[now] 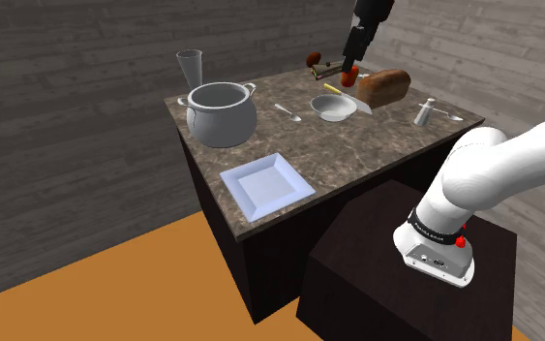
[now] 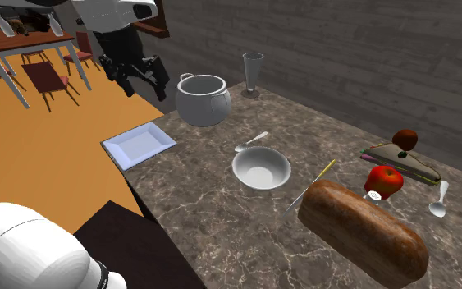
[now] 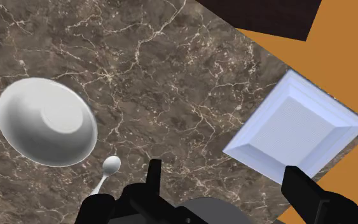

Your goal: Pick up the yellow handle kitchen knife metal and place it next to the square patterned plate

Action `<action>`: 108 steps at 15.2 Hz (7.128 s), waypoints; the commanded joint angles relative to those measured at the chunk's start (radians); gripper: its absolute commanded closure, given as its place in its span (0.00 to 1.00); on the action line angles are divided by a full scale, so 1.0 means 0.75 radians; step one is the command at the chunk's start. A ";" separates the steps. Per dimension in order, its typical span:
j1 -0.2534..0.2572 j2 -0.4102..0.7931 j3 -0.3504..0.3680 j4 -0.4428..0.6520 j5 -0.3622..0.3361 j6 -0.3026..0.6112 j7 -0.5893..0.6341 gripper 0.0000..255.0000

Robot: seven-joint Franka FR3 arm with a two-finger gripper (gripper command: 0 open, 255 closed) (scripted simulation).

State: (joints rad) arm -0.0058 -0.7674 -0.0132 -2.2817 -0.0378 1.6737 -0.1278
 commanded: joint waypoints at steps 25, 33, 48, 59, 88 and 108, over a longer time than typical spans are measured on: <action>-0.205 0.901 -0.439 0.328 0.016 0.441 -0.264 0.00; -0.308 1.276 -0.527 0.594 0.166 0.475 -0.386 0.00; -0.524 1.782 -0.533 0.998 0.361 0.478 -0.487 0.00; -0.526 1.800 -0.528 0.978 0.369 0.514 -0.492 1.00; -0.526 1.695 -0.559 1.182 0.317 0.214 -0.458 1.00; -0.180 0.842 -0.466 0.157 -0.028 0.455 0.030 1.00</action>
State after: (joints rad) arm -0.1489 -0.1011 -0.3742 -2.1224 -0.0458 2.0055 -0.1325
